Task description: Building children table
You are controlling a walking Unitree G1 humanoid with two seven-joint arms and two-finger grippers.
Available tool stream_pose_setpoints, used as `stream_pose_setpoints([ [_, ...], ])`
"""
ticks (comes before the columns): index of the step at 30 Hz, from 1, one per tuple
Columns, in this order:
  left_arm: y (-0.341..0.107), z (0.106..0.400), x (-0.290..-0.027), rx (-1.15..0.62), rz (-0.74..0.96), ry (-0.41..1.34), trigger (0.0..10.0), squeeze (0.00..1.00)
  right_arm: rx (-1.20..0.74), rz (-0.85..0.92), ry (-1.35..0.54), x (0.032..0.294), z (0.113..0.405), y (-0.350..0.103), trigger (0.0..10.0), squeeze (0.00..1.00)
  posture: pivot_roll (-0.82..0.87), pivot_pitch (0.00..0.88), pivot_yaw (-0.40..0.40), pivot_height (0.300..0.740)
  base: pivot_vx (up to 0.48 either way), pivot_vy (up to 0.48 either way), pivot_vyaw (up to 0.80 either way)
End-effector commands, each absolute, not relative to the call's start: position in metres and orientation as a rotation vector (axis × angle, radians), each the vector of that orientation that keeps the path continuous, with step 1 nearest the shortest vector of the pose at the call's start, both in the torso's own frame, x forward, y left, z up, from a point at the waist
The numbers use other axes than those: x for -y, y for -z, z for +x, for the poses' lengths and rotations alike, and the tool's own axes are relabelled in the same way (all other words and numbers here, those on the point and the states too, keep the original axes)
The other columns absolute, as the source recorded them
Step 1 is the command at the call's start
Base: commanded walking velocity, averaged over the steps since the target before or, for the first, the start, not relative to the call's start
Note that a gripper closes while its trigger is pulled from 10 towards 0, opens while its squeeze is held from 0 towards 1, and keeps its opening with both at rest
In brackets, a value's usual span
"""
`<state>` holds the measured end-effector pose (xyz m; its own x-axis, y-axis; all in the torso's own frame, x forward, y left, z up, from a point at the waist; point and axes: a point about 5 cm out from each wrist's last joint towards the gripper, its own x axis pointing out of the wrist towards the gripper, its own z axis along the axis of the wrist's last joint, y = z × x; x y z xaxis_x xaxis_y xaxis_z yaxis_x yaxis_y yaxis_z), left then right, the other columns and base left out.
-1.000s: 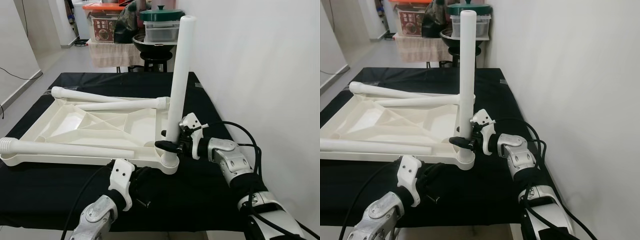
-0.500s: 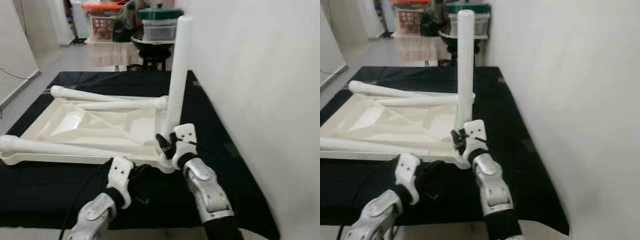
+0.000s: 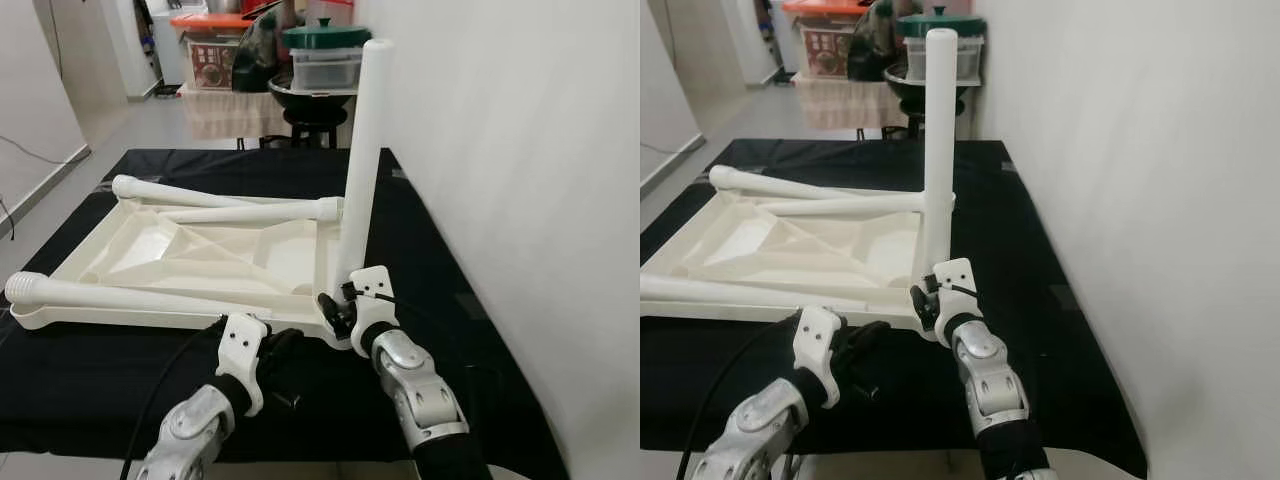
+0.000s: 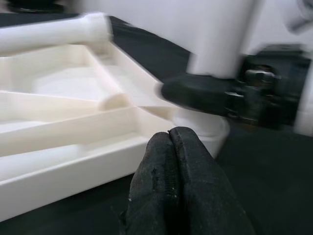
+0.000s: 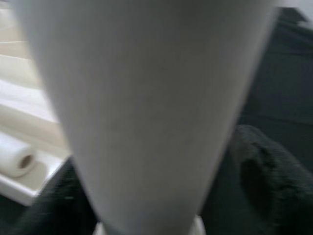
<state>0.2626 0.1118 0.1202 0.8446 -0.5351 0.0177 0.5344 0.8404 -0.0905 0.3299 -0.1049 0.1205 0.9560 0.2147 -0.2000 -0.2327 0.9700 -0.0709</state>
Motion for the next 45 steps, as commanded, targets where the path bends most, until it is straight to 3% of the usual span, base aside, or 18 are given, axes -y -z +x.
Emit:
stream_pose_setpoints([
  [1,-0.119,0.265,-0.118,-0.027,-0.123,0.533,10.0,0.0,-0.178,-0.114,-0.09,0.14,0.334,-0.128,10.0,1.0,0.01,0.0,-0.037,0.74,0.0,0.0,0.0],
  [7,-0.125,0.267,-0.132,-0.019,-0.133,0.46,10.0,0.0,-0.159,-0.074,-0.114,0.155,0.324,-0.13,10.0,1.0,0.0,0.0,-0.025,0.74,0.0,0.0,0.0],
  [8,-0.128,0.268,-0.138,-0.012,-0.124,0.426,10.0,0.0,-0.141,-0.024,-0.183,0.149,0.315,-0.132,10.0,0.96,-0.01,0.0,-0.023,0.74,0.0,0.0,0.0],
  [9,-0.131,0.269,-0.145,-0.006,-0.12,0.379,10.0,0.0,-0.127,0.026,-0.268,0.141,0.305,-0.133,10.0,0.79,-0.01,0.0,-0.022,0.74,0.0,0.0,0.0],
  [11,-0.133,0.269,-0.15,-0.001,-0.121,0.348,10.0,0.0,-0.118,0.057,-0.323,0.134,0.299,-0.134,10.0,0.79,-0.01,0.0,-0.022,0.74,0.0,0.0,0.0],
  [12,-0.134,0.27,-0.155,-0.003,-0.165,0.324,10.0,0.0,-0.117,0.084,-0.388,0.126,0.291,-0.134,10.0,0.0,0.0,0.0,-0.018,0.74,0.0,0.0,0.0],
  [16,-0.128,0.262,-0.159,-0.057,-0.223,0.302,10.0,0.0,-0.121,0.118,-0.525,0.113,0.274,-0.135,10.0,0.0,0.0,0.0,-0.012,0.74,0.0,0.0,0.0],
  [24,-0.114,0.245,-0.152,-0.125,-0.173,0.337,10.0,0.0,-0.135,0.099,-0.639,0.115,0.263,-0.136,10.0,0.0,0.0,0.0,-0.01,0.74,0.0,0.0,0.0],
  [28,-0.102,0.226,-0.142,-0.192,0.06,0.426,10.0,0.0,-0.19,0.008,-0.467,0.136,0.271,-0.12,10.0,0.0,0.01,0.0,-0.018,0.74,0.0,0.0,0.0],
  [33,-0.105,0.225,-0.14,-0.167,0.1,0.435,10.0,0.0,-0.229,0.03,-0.332,0.152,0.277,-0.115,10.0,0.0,0.01,0.0,-0.02,0.74,0.0,0.0,0.0],
  [45,-0.107,0.231,-0.142,-0.131,0.098,0.392,10.0,0.0,-0.227,0.008,-0.354,0.151,0.277,-0.115,10.0,0.0,0.0,0.0,-0.03,0.74,0.0,0.0,0.0],
])
